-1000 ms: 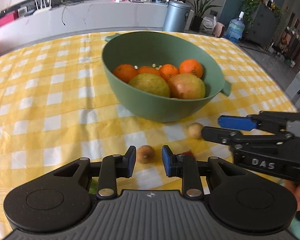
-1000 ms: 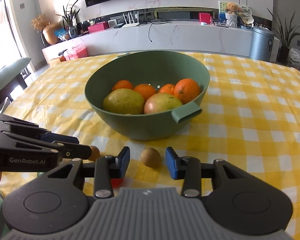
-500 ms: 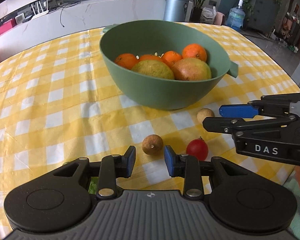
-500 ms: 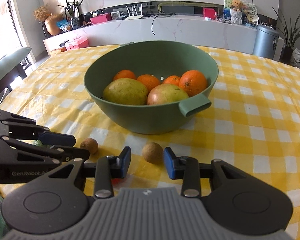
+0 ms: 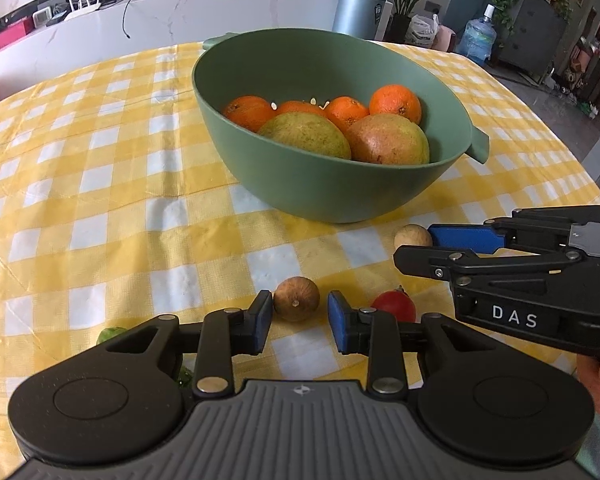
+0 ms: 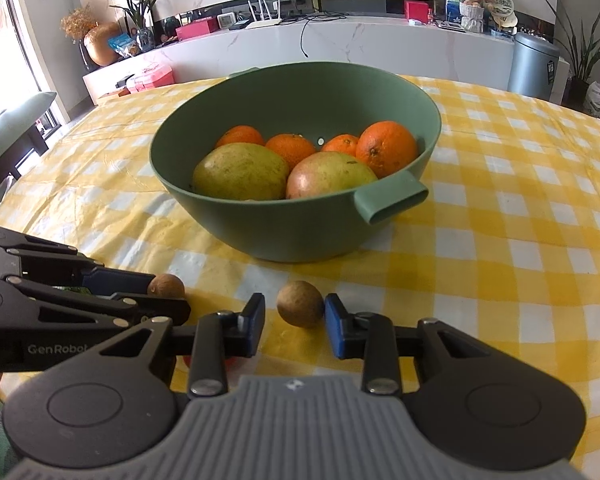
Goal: Organize fruits
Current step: 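Grasp a brown kiwi with the left tool while the right tool grasps another kiwi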
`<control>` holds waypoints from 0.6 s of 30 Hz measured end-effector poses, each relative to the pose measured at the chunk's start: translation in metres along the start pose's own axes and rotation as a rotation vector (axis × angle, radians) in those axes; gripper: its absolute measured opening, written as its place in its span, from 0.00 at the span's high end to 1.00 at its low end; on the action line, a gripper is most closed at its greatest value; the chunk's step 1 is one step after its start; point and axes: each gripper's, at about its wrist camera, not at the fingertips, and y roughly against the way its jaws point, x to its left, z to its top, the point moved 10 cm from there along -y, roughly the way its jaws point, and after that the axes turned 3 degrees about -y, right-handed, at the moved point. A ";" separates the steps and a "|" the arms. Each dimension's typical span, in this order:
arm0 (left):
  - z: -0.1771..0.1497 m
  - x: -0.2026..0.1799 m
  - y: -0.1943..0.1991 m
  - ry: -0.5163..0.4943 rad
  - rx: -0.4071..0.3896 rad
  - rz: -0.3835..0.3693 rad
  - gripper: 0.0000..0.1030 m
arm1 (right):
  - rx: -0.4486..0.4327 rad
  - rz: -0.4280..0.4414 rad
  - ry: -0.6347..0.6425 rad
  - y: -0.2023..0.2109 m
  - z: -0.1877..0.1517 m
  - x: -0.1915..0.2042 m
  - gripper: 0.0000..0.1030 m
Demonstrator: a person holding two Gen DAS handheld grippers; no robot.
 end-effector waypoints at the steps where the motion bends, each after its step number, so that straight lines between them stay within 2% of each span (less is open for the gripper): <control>1: 0.001 0.000 0.000 -0.001 -0.001 0.002 0.69 | 0.003 -0.005 0.003 -0.001 0.000 0.000 0.74; 2: 0.001 0.000 0.000 -0.002 -0.002 0.002 0.72 | 0.007 -0.008 0.004 -0.001 -0.001 0.000 0.78; 13: 0.002 -0.001 -0.001 -0.018 -0.008 0.008 0.73 | 0.012 -0.015 0.013 -0.004 -0.003 0.001 0.78; 18: 0.006 -0.002 0.007 -0.031 -0.042 0.052 0.74 | -0.007 -0.021 0.014 0.001 -0.001 -0.001 0.78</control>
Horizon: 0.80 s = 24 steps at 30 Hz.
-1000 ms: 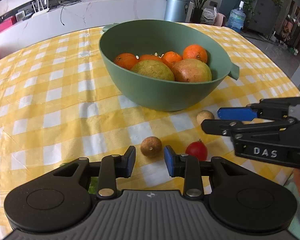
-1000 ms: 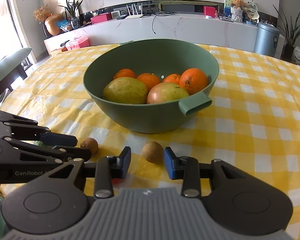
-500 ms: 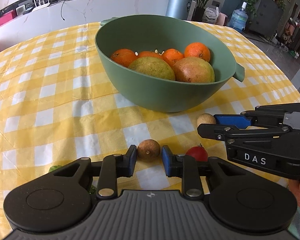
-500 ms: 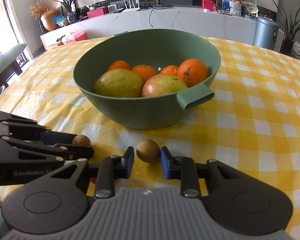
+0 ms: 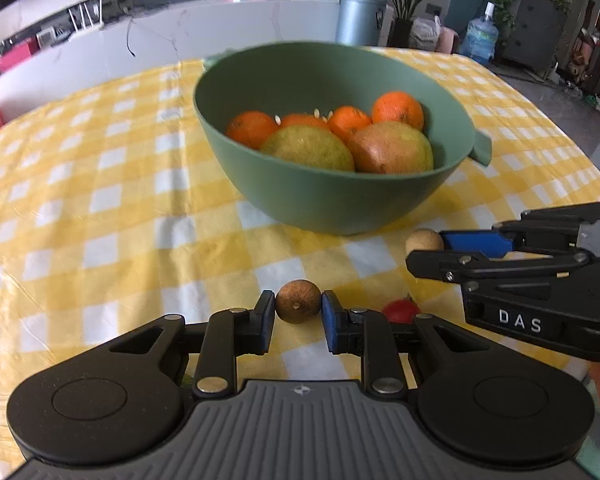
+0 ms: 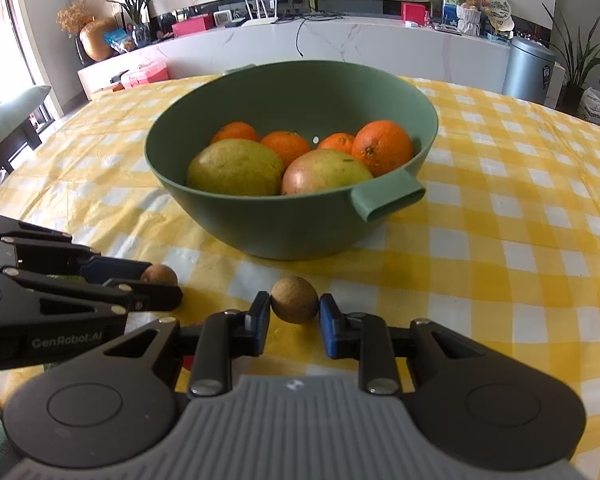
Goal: Organize fruits
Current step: 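Grasp a brown kiwi with the left tool while the right tool grasps another kiwi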
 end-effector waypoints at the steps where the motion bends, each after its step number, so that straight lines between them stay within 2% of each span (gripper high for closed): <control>1: 0.001 0.000 0.003 0.009 -0.009 -0.005 0.74 | -0.005 0.001 0.004 0.002 0.000 0.000 0.78; 6: 0.006 -0.005 0.025 0.005 -0.068 -0.032 0.74 | -0.050 0.030 0.018 0.020 0.003 0.006 0.78; 11: 0.015 -0.013 0.045 0.017 -0.150 -0.121 0.74 | -0.116 0.066 0.047 0.046 0.009 0.019 0.78; 14: 0.022 -0.012 0.055 0.025 -0.203 -0.126 0.74 | -0.180 0.073 0.071 0.062 0.016 0.027 0.78; 19: 0.040 0.003 0.070 0.109 -0.300 -0.132 0.74 | -0.300 0.054 0.066 0.087 0.030 0.028 0.78; 24: 0.064 0.011 0.068 0.136 -0.363 -0.131 0.74 | -0.352 0.032 0.021 0.087 0.046 0.020 0.78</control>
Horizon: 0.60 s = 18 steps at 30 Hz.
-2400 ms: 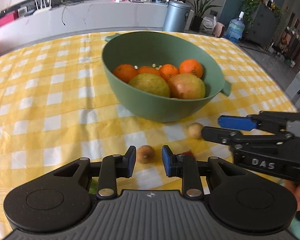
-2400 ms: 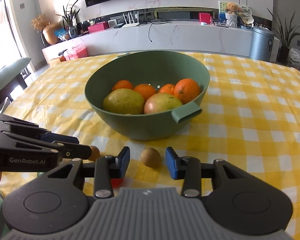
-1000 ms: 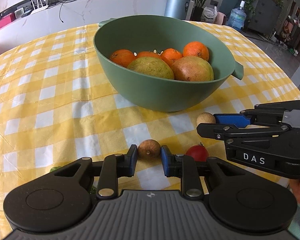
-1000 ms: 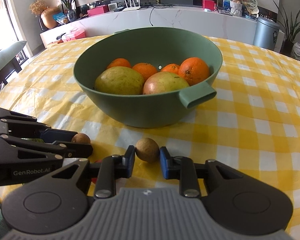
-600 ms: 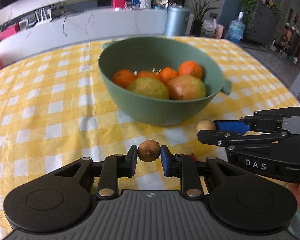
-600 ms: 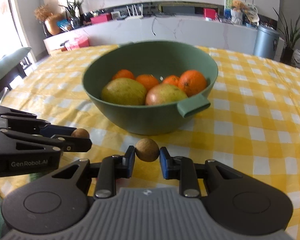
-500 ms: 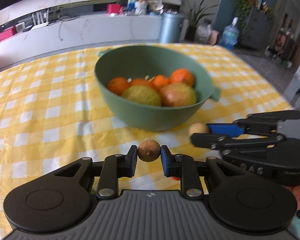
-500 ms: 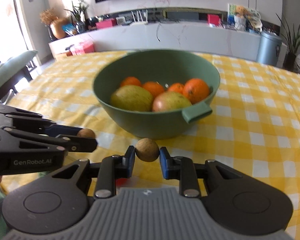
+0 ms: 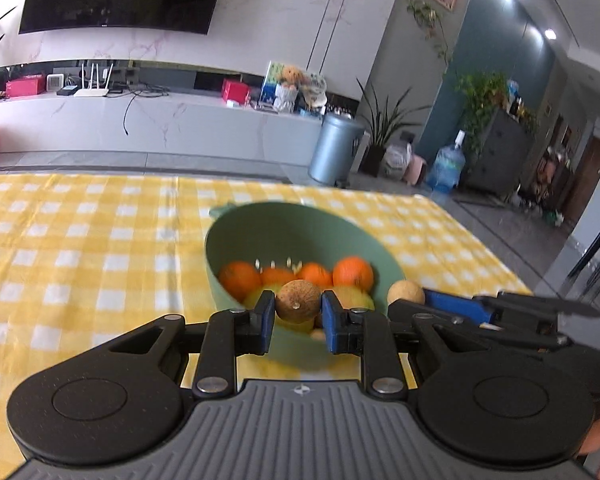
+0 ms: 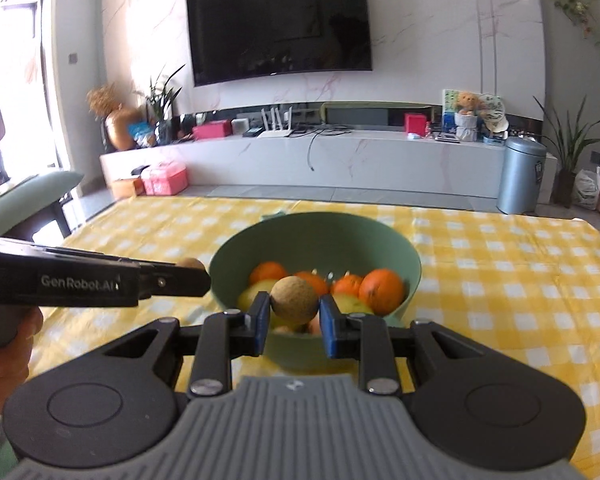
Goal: Organize fruits
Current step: 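Grasp a brown kiwi with the left tool while the right tool grasps another kiwi, then carry both kiwis into the green colander and open both tools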
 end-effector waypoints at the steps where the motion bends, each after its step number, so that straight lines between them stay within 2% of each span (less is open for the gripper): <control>1: 0.003 0.001 -0.005 0.000 -0.003 0.003 0.74 | -0.004 -0.007 -0.011 -0.004 0.002 -0.002 0.78; 8: 0.012 0.006 -0.031 -0.042 0.014 0.054 0.74 | 0.002 -0.052 0.043 -0.034 0.012 -0.004 0.78; 15: 0.019 0.011 -0.047 -0.082 0.017 0.090 0.74 | 0.013 -0.082 -0.011 -0.059 0.024 -0.016 0.78; 18: 0.020 0.016 -0.052 -0.070 0.019 0.078 0.74 | 0.024 -0.103 -0.005 -0.068 0.030 -0.018 0.78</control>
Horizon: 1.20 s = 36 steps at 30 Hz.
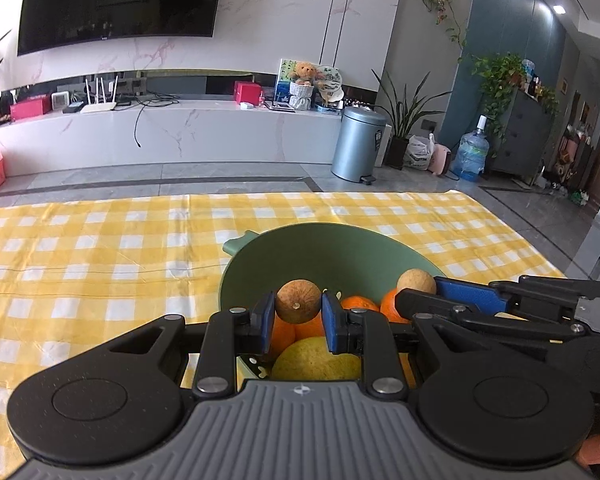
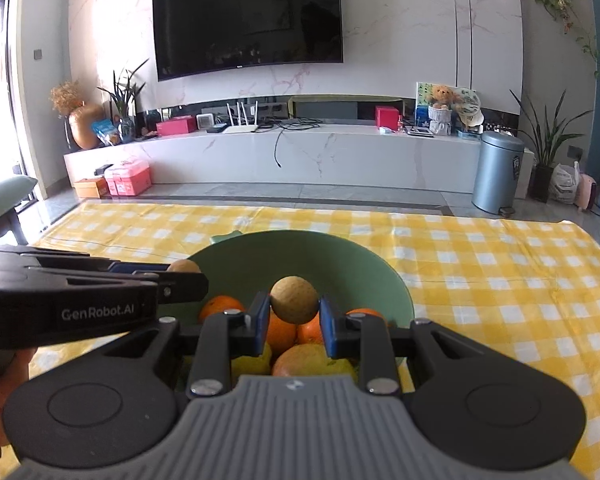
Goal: Organize fruits
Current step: 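Carry both kiwis into the green colander and open both tools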
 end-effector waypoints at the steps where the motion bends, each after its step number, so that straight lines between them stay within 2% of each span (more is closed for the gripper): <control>1: 0.001 0.003 -0.002 0.000 -0.001 -0.004 0.74 | 0.001 -0.005 0.003 -0.002 0.001 0.000 0.78; 12: -0.001 0.007 -0.017 -0.039 0.015 -0.018 0.74 | 0.073 -0.046 0.032 -0.036 -0.001 0.003 0.78; 22: -0.012 0.006 -0.025 -0.083 0.076 0.019 0.74 | 0.118 -0.062 0.062 -0.046 -0.010 0.004 0.78; 28: -0.015 0.005 -0.027 -0.090 0.084 0.020 0.74 | 0.131 -0.059 0.047 -0.048 -0.012 0.002 0.77; 36: -0.012 0.007 -0.029 -0.077 0.070 0.020 0.73 | 0.104 -0.056 0.028 -0.045 -0.009 0.000 0.75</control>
